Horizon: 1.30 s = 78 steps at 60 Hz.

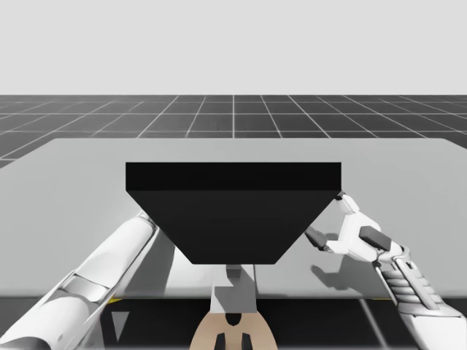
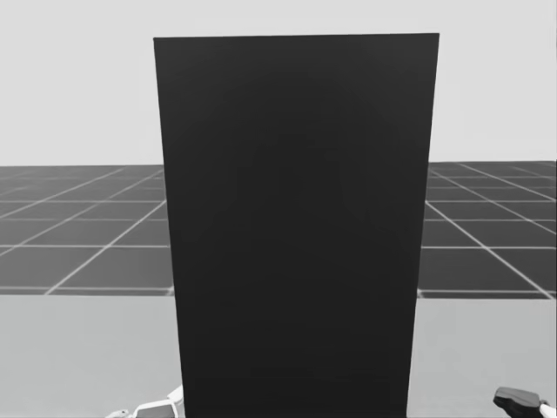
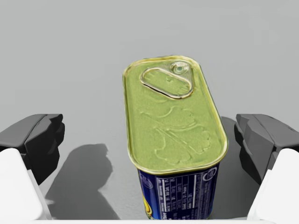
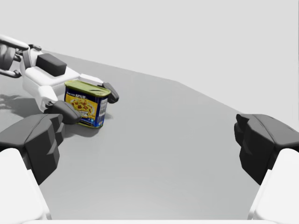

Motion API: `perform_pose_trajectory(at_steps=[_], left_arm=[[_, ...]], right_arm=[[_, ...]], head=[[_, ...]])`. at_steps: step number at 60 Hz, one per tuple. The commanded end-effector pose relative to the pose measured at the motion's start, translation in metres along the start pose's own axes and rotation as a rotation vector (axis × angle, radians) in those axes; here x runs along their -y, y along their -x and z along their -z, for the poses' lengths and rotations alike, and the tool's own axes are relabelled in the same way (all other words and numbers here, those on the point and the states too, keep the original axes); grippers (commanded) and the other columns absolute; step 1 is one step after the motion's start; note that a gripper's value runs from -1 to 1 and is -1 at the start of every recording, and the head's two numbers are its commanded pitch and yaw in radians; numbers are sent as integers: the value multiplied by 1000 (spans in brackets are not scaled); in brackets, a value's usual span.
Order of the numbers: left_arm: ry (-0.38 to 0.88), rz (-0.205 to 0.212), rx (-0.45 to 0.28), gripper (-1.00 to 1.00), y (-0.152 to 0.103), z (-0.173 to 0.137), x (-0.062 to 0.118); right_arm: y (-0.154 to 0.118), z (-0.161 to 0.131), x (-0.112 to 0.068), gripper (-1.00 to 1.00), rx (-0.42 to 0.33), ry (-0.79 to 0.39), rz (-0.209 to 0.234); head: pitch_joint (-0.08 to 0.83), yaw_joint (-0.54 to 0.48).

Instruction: Reach around the screen and pick up the object behind it.

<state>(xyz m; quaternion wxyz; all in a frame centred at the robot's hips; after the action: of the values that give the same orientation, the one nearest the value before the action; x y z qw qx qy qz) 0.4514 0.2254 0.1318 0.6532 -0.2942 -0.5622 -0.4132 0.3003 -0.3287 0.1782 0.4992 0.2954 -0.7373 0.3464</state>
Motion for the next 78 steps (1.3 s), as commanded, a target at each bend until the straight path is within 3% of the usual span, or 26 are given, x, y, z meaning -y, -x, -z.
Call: perform_pose_trajectory(at_steps=[1, 4, 5, 6, 7, 10, 26, 39, 53, 65, 78], left_arm=[[23, -7, -20, -1000, 5, 11, 0], [22, -5, -26, -966, 6, 11, 1], [19, -3, -27, -738, 7, 11, 1], [18, -2, -28, -263, 7, 11, 1], [23, -9, -33, 867, 8, 11, 1], [22, -10, -37, 1000, 9, 10, 0], [-19, -4, -72, 1000, 7, -10, -9], [-112, 19, -61, 1000, -1, -69, -21], [-235, 15, -51, 1000, 1, -135, -40], [-336, 57, -16, 1000, -26, -184, -56], [-408, 118, 24, 1000, -62, -210, -63]], right_arm=[[1, 0, -1, -1000, 116, -49, 6], [1, 0, -1, -1000, 115, -48, 4], [1, 0, -1, -1000, 115, -47, 2], [2, 0, -1, -1000, 114, -47, 2], [2, 0, -1, -1000, 112, -47, -1], [2, 0, -1, -1000, 112, -48, -3], [1, 0, -1, -1000, 114, -45, -10], [1, 1, -2, -1000, 114, -47, -15], [-1, 0, -2, -1000, 115, -53, -7], [-1, 1, -2, -1000, 108, -51, 0], [-5, -1, 0, -1000, 79, -59, 12]], head=[[92, 35], [92, 35], [92, 35], [92, 35], [91, 35], [91, 35], [89, 35], [80, 39], [67, 46], [63, 48], [62, 48]])
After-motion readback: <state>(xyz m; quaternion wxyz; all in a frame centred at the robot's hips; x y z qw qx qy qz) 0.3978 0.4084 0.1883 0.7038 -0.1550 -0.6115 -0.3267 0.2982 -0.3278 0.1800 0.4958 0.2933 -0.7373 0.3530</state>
